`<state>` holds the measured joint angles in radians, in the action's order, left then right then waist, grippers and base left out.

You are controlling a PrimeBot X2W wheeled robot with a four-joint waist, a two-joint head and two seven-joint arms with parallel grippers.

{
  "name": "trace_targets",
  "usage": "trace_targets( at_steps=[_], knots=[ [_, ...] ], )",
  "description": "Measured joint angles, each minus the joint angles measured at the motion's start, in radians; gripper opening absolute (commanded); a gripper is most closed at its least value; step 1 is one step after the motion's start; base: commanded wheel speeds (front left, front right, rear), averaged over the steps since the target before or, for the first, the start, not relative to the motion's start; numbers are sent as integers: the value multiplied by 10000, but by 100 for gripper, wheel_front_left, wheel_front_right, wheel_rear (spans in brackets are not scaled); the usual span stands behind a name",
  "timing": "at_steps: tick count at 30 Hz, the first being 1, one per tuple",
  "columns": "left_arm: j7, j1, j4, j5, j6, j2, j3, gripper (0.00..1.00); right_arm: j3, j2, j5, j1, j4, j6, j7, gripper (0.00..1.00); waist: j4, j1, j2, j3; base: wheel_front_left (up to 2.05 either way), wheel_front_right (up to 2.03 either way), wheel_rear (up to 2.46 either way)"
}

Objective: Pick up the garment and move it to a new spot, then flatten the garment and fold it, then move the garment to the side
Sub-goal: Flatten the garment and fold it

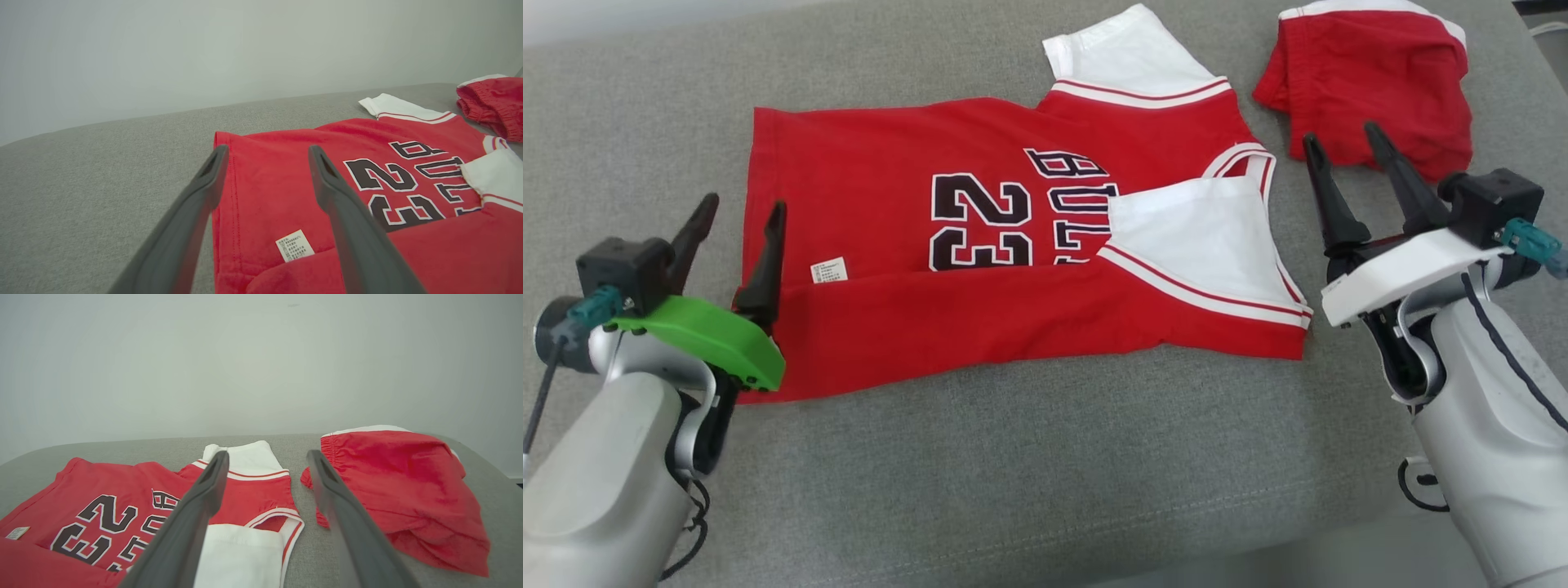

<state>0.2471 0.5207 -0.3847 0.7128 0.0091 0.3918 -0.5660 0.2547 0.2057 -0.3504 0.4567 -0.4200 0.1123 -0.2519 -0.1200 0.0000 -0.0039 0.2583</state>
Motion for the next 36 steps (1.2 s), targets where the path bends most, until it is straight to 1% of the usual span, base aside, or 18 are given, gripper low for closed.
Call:
trace_targets(
  at_steps=[5,7,11,13,17,25,27,31,36],
  knots=[
    [-328,552,-25,-31,-213,196,-12,100,144,65,-2,704,-372,19,2,100,15,0,0,412,0,0,0],
    [-508,753,-58,-10,-376,240,-17,100,186,127,-4,998,-548,21,38,100,33,0,0,585,0,0,0],
    [-844,1141,-157,36,-719,334,-173,100,255,234,-12,1658,-899,25,364,100,92,0,0,928,0,0,0],
    [-1016,1411,-174,17,-800,351,-219,100,293,316,-13,2080,-1014,52,560,100,131,0,0,1103,0,0,0],
    [-1292,2179,-180,21,-834,407,-176,100,337,497,-29,2972,-1193,109,913,100,214,0,0,1470,0,0,0],
    [-1944,3363,-447,71,-986,384,-138,100,428,520,-203,4507,-1676,109,1674,100,373,1,0,2298,0,0,0],
    [-2086,3780,-564,144,-1058,259,-138,100,477,525,-255,5049,-1902,111,1987,100,428,1,0,2622,0,0,0],
    [-2213,4228,-683,288,-1070,-36,-96,100,598,533,-288,5696,-2207,111,2397,100,510,1,0,3052,0,0,0],
    [-2289,4734,-865,309,-1116,-125,-61,100,861,491,-291,6502,-2562,111,2844,100,618,2,0,3569,0,0,0]
  ],
)
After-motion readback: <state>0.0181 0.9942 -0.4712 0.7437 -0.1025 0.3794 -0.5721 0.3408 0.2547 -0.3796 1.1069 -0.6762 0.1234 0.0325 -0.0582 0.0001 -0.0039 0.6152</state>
